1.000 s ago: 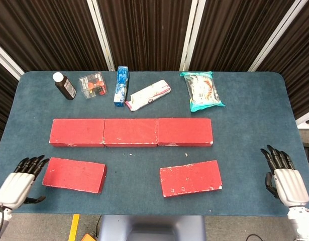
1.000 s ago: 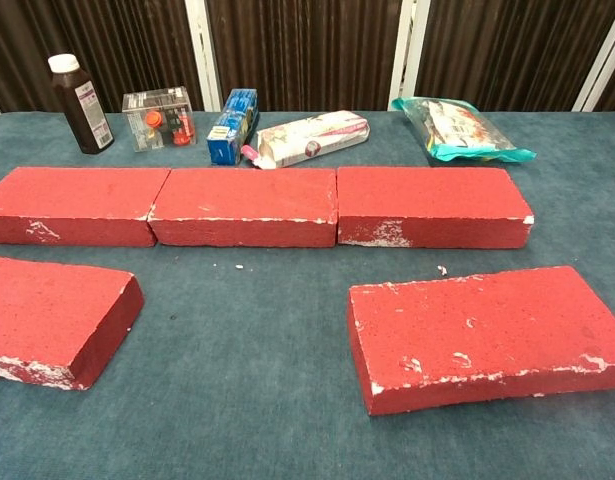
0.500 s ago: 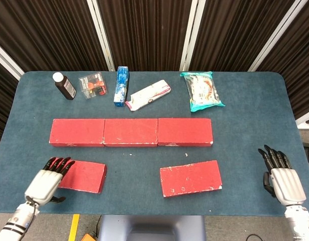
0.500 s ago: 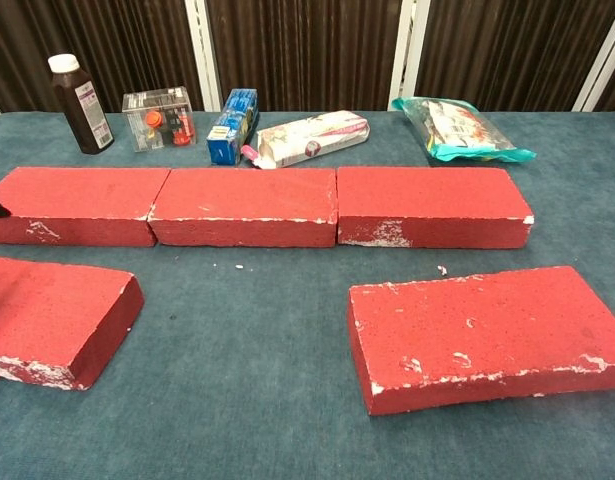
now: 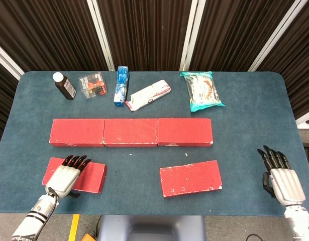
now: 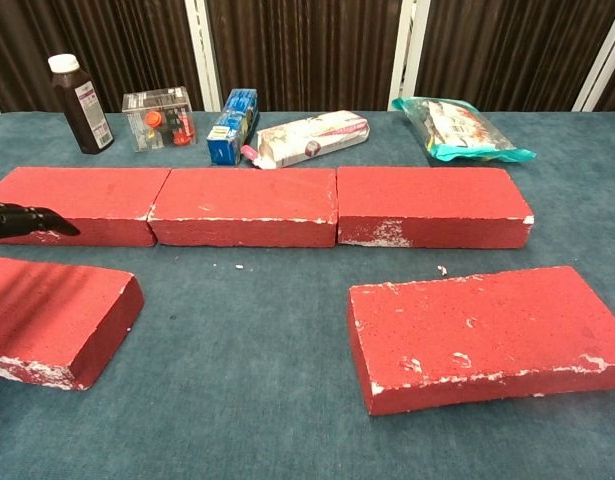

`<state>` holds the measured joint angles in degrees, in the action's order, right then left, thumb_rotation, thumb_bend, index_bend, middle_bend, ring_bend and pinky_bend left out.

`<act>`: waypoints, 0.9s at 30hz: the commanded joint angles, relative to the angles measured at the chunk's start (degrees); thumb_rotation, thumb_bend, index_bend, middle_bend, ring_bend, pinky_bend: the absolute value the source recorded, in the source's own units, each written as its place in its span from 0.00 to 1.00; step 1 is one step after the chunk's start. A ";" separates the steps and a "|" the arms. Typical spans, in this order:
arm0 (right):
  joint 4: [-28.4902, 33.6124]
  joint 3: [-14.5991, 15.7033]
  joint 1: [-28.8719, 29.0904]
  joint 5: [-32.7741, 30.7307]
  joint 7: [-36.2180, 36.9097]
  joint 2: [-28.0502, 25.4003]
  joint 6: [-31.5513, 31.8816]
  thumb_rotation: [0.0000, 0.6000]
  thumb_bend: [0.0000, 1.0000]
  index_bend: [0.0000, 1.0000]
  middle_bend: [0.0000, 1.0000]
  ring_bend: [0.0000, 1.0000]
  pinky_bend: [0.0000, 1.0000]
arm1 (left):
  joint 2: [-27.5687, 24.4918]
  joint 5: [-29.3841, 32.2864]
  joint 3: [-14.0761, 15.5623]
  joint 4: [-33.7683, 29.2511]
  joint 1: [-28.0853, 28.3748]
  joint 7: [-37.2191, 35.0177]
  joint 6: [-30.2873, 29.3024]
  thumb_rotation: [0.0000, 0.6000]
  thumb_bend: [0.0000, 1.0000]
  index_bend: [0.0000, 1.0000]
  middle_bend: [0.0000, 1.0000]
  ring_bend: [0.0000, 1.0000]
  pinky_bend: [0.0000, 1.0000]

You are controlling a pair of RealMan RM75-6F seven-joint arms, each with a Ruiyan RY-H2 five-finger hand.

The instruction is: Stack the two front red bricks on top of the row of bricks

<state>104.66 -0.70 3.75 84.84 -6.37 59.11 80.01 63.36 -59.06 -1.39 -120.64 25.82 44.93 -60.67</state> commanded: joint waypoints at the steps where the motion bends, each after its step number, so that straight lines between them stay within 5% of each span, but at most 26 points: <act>1: -0.01 -0.02 -0.02 -0.05 0.06 0.00 0.08 1.00 0.84 0.03 0.00 0.00 0.00 | 1.31 2.16 0.22 0.78 1.49 0.97 0.01 1.00 0.00 0.00 0.00 0.00 0.00; 27: 0.30 0.02 0.50 -1.22 -1.50 0.51 -0.94 1.00 0.84 0.03 0.00 0.00 0.00 | 3.76 10.11 2.60 7.39 6.92 -0.78 -0.18 1.00 0.00 0.00 0.00 0.00 0.00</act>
<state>104.96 -0.68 4.24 83.62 -7.88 59.62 79.08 67.20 -49.09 1.09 -113.34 32.64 44.20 -60.80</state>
